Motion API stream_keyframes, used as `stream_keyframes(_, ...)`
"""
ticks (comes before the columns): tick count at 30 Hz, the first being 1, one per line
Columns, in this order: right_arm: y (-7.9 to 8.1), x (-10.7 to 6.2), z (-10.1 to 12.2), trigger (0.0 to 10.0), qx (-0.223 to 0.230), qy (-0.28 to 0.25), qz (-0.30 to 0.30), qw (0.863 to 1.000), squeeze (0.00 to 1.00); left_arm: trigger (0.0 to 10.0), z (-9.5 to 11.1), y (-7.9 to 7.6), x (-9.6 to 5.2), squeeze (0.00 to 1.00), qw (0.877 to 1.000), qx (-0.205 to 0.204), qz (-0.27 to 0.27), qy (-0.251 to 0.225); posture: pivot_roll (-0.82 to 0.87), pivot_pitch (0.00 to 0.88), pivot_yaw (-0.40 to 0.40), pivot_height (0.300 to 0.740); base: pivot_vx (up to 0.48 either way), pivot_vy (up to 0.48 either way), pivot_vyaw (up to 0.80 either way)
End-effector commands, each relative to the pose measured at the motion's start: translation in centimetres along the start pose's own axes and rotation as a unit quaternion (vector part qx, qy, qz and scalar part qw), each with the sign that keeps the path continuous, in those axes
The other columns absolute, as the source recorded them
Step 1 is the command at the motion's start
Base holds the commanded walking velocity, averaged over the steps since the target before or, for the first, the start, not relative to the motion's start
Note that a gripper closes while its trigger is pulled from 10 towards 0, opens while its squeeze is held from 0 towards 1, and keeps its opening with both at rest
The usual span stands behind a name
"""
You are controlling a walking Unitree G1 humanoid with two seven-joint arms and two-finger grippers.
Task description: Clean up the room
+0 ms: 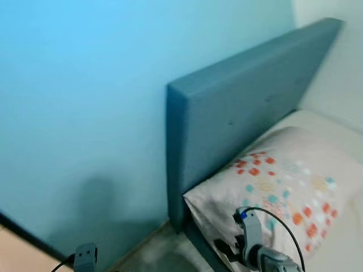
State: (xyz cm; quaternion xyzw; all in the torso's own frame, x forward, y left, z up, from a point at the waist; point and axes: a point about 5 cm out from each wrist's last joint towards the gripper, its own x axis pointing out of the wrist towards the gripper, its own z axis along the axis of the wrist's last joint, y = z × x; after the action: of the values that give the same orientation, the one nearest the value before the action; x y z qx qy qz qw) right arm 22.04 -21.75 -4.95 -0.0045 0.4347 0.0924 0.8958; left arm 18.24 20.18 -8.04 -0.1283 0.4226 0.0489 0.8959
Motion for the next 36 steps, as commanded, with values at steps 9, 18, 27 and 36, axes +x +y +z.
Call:
stream_keyframes(9, 0.0, -1.6, -9.4, 10.0, -0.021, 0.166, -0.076, 0.983, 0.00, 10.0, -1.4, -0.5, -0.1, 0.00, 0.999, 0.030, -0.003, 0.037, -0.07, 0.051, -0.012, 0.737, -0.306, 0.000, 0.00)
stream_keyframes(18, 1.4, -2.7, -13.2, 10.0, -0.016, 0.231, -0.071, 0.970, 0.00, 10.0, -2.0, -0.8, -0.2, 0.00, 0.998, 0.046, -0.012, 0.048, -0.07, 0.058, -0.001, 0.737, -0.480, 0.000, 0.00)
stream_keyframes(27, 2.1, -1.9, -12.0, 10.0, -0.023, 0.220, -0.077, 0.972, 0.00, 10.0, -2.0, -0.7, -0.2, 0.00, 0.997, 0.054, -0.013, 0.050, -0.07, 0.058, 0.003, 0.737, -0.480, 0.000, -0.41)
stream_keyframes(36, 2.9, -1.3, -11.3, 10.0, -0.031, 0.213, -0.071, 0.974, 0.00, 10.0, -1.5, -0.9, -0.1, 0.00, 0.998, 0.050, -0.018, 0.038, -0.06, 0.061, 0.008, 0.737, -0.280, 0.000, -0.73)
